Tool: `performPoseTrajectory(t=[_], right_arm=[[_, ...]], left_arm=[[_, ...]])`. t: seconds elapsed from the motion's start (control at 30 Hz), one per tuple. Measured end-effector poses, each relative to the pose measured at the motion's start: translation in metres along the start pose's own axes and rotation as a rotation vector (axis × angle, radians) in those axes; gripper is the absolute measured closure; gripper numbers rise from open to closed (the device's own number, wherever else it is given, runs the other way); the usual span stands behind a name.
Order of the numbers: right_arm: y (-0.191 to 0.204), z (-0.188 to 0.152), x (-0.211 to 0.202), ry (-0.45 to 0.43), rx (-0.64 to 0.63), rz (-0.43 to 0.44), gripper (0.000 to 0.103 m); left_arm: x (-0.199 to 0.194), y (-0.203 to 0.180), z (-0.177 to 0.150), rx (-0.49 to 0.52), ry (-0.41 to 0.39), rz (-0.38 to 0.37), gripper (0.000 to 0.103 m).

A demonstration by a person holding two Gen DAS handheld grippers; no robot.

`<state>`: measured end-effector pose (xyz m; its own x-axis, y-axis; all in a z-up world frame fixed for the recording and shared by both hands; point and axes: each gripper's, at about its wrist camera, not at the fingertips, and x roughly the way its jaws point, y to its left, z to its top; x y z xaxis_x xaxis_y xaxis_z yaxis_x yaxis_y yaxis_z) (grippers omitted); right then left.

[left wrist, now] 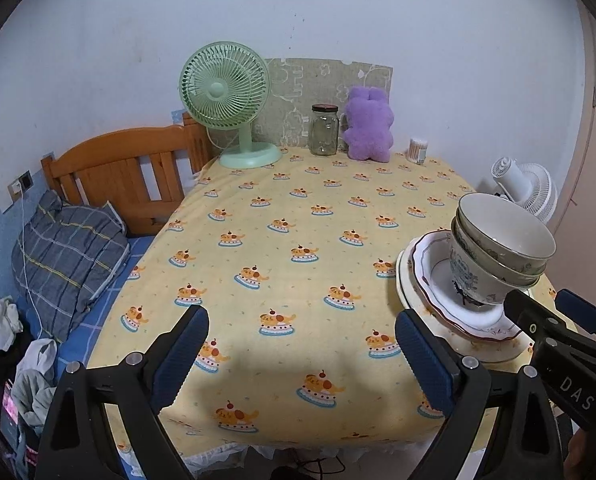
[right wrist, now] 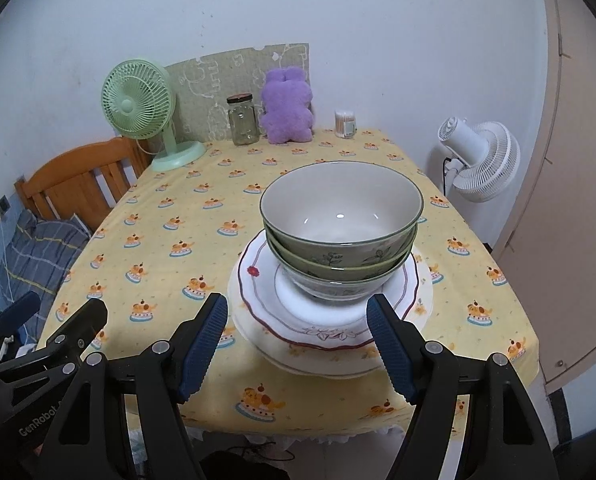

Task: Organize plates and bowls

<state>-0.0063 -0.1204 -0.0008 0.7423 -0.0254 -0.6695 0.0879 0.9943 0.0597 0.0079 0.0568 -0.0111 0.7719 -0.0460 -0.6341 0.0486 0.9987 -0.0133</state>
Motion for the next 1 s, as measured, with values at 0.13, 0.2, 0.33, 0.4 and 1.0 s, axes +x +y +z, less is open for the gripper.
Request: performPoseTrajectory(t=[0.13, 0.2, 0.33, 0.4, 1.0], right_arm=[[0.003, -0.004, -0.002, -0.01, -0.004, 0.001, 0.028], [0.004, -0.006, -0.003, -0.014, -0.001, 0.001, 0.028], [0.003, -0.007, -0.005, -0.014, 0.006, -0.002, 0.028], [0.003, -0.008, -0.006, -0.015, 0.007, -0.004, 0.028], [0.003, -0.013, -0.018, -0.018, -0.003, -0.009, 0.028]], left_arm=[[-0.004, 0.001, -0.003, 0.004, -0.014, -0.011, 0.008], [-0.004, 0.0, -0.003, 0.009, -0.017, -0.012, 0.007], [-0.012, -0.002, -0.003, 0.025, -0.04, -0.015, 0.002], [-0.013, -0.002, -0.003, 0.027, -0.041, -0.015, 0.002], [-0.02, -0.002, -0.008, 0.01, -0.027, -0.022, 0.0]])
